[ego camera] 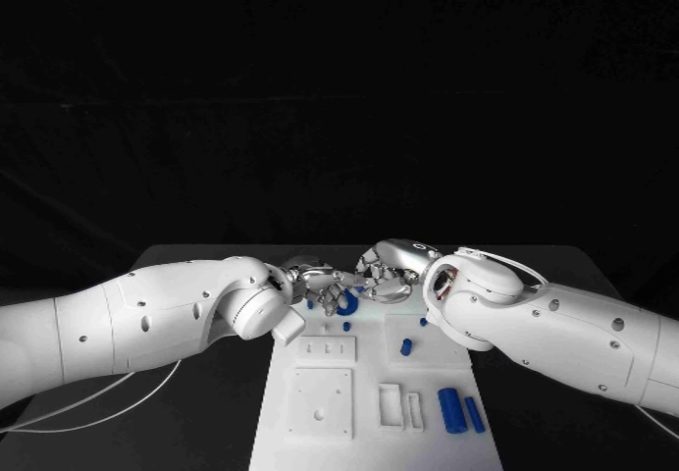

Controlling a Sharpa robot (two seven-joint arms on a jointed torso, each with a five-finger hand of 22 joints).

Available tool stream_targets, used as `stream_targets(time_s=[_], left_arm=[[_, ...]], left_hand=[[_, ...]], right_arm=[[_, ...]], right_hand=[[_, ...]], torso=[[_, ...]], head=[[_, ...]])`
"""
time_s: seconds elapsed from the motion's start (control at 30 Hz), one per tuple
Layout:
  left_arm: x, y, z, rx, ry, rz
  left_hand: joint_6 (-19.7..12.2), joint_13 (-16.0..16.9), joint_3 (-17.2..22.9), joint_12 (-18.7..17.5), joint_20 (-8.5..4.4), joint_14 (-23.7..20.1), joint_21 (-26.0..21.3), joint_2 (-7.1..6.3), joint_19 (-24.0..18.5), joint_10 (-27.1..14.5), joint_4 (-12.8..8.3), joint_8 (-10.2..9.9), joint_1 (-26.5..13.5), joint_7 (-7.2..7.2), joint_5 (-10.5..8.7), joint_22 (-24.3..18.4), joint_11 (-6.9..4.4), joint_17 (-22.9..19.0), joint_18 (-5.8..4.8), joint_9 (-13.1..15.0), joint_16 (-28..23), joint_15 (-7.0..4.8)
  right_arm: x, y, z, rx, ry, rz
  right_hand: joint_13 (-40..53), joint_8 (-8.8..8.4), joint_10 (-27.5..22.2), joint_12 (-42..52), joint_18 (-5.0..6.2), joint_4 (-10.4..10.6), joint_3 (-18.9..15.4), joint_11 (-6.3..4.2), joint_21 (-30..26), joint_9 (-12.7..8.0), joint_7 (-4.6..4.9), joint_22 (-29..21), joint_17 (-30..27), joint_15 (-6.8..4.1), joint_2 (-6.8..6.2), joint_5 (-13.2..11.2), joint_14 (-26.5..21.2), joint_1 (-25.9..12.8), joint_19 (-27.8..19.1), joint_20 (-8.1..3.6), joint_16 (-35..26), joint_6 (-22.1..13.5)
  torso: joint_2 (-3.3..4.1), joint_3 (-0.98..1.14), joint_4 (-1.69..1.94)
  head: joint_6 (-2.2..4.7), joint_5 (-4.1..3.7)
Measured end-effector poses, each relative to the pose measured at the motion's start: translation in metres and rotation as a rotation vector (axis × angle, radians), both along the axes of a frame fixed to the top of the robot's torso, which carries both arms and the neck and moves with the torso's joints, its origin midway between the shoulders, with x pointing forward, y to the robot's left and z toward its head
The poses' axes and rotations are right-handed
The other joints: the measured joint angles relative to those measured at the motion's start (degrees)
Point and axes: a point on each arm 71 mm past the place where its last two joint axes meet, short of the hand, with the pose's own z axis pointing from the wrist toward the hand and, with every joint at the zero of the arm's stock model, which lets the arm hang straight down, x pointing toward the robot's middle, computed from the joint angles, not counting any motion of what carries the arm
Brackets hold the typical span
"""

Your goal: Assemble the parts on the task board

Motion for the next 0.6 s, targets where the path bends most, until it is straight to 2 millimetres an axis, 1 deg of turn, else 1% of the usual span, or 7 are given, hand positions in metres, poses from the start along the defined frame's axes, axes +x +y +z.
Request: stream_targets(time_s=[0.13,0.3,0.43,0.47,0.6], left_arm=[[0.0001,-0.0002,-0.0002,0.001,0.001,0.0],[0.0005,-0.0001,-0.0008,0.003,0.003,0.002],[0.0006,-0.0006,-0.0009,0.004,0.005,0.002],[0.0006,-0.0006,-0.001,0.005,0.006,0.002],[0.0008,-0.0009,-0.0012,0.007,0.008,0.003]], left_hand=[[0.2,-0.1,0.3,0.0,-0.16,0.0,0.1,1.14,-0.2,0.0,-0.8,0.0,0.5,-0.2,0.0,-0.1,0.0,-0.2,0.01,0.1,0.0,0.0],[0.3,-0.2,0.2,0.2,0.04,0.0,0.2,1.4,-0.4,0.0,-1.2,0.0,0.7,-0.09,0.0,-0.2,0.0,-0.3,0.01,0.2,0.2,0.0],[0.7,-0.3,0.2,0.2,0.04,0.0,0.5,1.62,-0.4,0.0,-1.8,0.0,0.9,-0.3,0.48,-0.3,0.0,-0.5,0.01,0.2,0.2,0.01],[0.9,-0.3,0.3,0.2,0.04,0.0,0.6,1.68,-0.4,0.0,-2.0,0.0,0.9,-0.22,0.94,-0.4,0.0,-0.5,0.0,0.2,0.2,0.01],[1.2,-0.6,0.6,0.6,0.04,0.0,0.9,2.49,-0.4,0.0,-3.6,-0.1,1.0,-0.22,4.97,-0.7,-0.01,-0.9,0.01,0.3,0.6,0.01]], right_arm=[[0.0,0.001,-0.0004,-0.001,0.002,0.001],[-0.0004,0.003,-0.0018,-0.002,0.005,0.004],[-0.0006,0.0034,-0.0023,-0.002,0.006,0.004],[-0.0005,0.0033,-0.0023,-0.003,0.006,0.004],[-0.0004,0.0034,-0.0027,-0.004,0.008,0.004]], right_hand=[[0.0,0.0,0.0,0.0,0.0,0.1,0.2,0.0,0.0,0.0,0.0,0.0,0.0,0.01,0.0,0.0,0.0,0.0,0.0,0.0,0.0,0.0],[0.0,0.0,0.0,0.0,0.0,0.0,0.3,0.0,0.0,0.0,0.0,0.0,0.0,0.05,-0.05,0.0,0.0,-0.1,0.0,0.0,0.0,0.0],[0.0,0.0,0.0,0.0,0.0,0.0,0.3,0.0,0.0,0.0,0.0,0.0,0.0,0.05,-0.05,0.0,0.0,0.0,0.0,0.01,0.0,0.0],[0.0,0.0,0.0,0.0,0.0,0.0,0.3,0.0,0.0,0.0,0.0,0.0,0.0,0.05,-0.05,0.0,0.0,0.0,0.0,0.01,0.0,0.0],[0.0,0.02,0.0,0.0,0.0,0.0,0.3,0.0,0.0,0.0,-0.01,0.0,0.0,0.05,0.02,-0.1,-0.1,0.0,0.0,0.01,0.0,0.0]], torso=[[0.0,0.01,0.03],[-0.01,0.03,0.07],[-0.01,0.04,0.05],[-0.01,0.04,0.04],[-0.01,0.04,0.03]], head=[[0.0,-0.03],[-0.07,0.02],[-0.1,0.04],[-0.11,0.04],[-0.14,0.09]])
